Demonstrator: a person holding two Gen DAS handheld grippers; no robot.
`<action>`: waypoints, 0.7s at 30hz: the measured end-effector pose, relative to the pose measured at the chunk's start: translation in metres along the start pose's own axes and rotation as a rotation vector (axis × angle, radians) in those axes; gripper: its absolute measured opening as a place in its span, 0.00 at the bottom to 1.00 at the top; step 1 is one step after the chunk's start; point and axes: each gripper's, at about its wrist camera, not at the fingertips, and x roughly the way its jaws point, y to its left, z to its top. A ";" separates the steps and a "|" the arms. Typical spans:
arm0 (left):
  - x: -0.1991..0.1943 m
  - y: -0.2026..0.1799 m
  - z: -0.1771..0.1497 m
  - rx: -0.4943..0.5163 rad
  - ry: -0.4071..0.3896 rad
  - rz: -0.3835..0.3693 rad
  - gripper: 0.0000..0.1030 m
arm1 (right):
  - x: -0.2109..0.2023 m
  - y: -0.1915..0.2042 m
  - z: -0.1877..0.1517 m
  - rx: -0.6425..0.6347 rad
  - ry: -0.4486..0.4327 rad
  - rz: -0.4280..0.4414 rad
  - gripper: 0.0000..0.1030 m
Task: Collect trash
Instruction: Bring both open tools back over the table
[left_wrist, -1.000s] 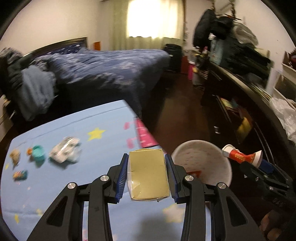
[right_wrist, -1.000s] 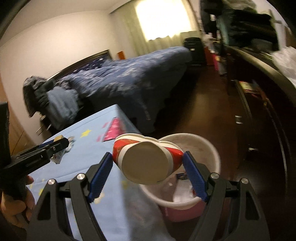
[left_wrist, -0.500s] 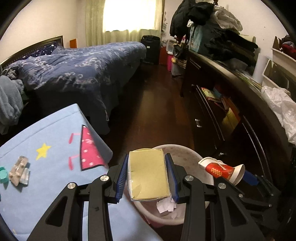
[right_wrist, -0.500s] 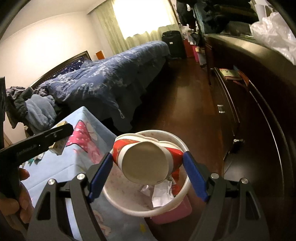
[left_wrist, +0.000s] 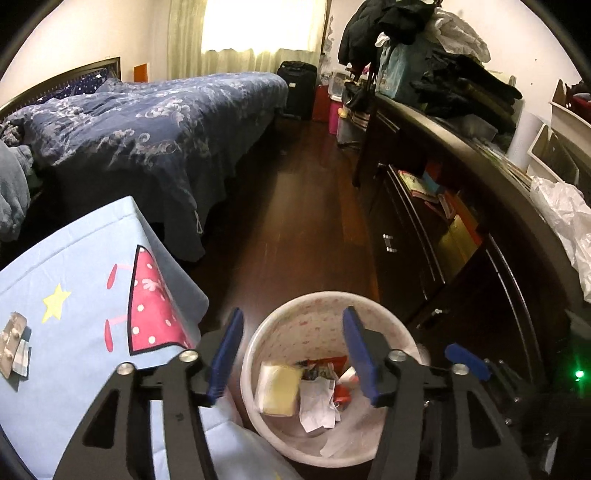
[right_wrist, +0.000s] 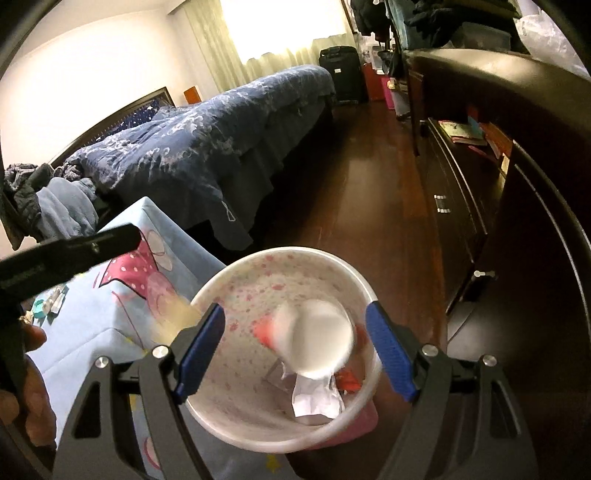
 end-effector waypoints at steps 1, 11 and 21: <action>-0.001 0.000 0.001 0.001 -0.005 -0.003 0.59 | 0.000 0.000 -0.001 0.001 0.001 -0.001 0.77; -0.050 0.031 -0.013 -0.043 -0.064 0.064 0.68 | -0.042 0.030 -0.001 -0.049 -0.056 0.057 0.81; -0.134 0.138 -0.065 -0.188 -0.117 0.333 0.76 | -0.074 0.144 -0.009 -0.251 -0.066 0.205 0.87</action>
